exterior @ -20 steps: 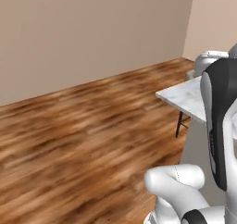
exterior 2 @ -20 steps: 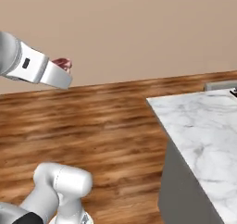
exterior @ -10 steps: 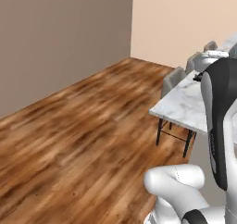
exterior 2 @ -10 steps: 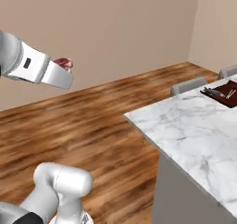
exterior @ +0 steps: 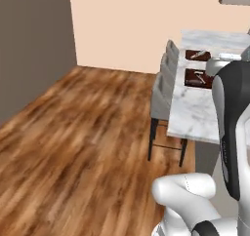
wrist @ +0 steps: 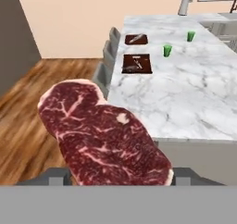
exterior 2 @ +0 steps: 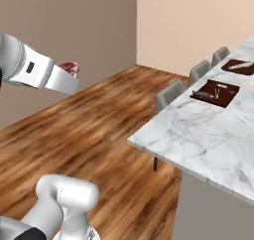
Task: Gather the lemon wedge and carrot from the fridge and place them on a tray on the dining counter. Then gather the steak and fish from the fridge and place them on the other tray.
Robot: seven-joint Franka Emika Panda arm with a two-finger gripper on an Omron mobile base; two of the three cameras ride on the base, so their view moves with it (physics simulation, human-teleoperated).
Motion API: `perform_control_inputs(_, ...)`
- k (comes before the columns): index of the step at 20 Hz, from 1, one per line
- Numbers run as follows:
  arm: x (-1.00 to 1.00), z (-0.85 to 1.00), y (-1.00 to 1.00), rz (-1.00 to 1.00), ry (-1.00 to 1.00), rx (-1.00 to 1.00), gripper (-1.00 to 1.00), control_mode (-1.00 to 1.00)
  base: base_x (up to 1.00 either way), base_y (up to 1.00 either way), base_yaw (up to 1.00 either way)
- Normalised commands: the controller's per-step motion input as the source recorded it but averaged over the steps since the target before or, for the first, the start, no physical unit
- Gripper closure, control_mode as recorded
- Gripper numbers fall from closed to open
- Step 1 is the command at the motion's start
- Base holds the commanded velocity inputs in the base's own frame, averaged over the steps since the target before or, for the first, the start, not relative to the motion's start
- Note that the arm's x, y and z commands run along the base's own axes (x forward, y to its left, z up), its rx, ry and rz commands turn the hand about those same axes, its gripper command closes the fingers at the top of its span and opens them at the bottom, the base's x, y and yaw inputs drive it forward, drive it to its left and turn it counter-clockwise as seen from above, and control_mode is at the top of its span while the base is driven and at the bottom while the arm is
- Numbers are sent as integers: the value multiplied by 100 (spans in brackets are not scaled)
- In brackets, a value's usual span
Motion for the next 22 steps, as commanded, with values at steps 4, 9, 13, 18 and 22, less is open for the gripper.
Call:
perform_control_inputs(4,0,0,0,0,0,0,100,100,79,100,-66)
perform_control_inputs(9,0,0,0,0,0,0,100,100,74,100,-67)
perform_control_inputs(13,0,0,0,0,0,0,100,100,73,100,-67)
perform_control_inputs(18,0,0,0,0,0,0,100,100,72,100,-68)
perform_control_inputs(22,0,0,0,0,0,0,100,100,70,99,-69)
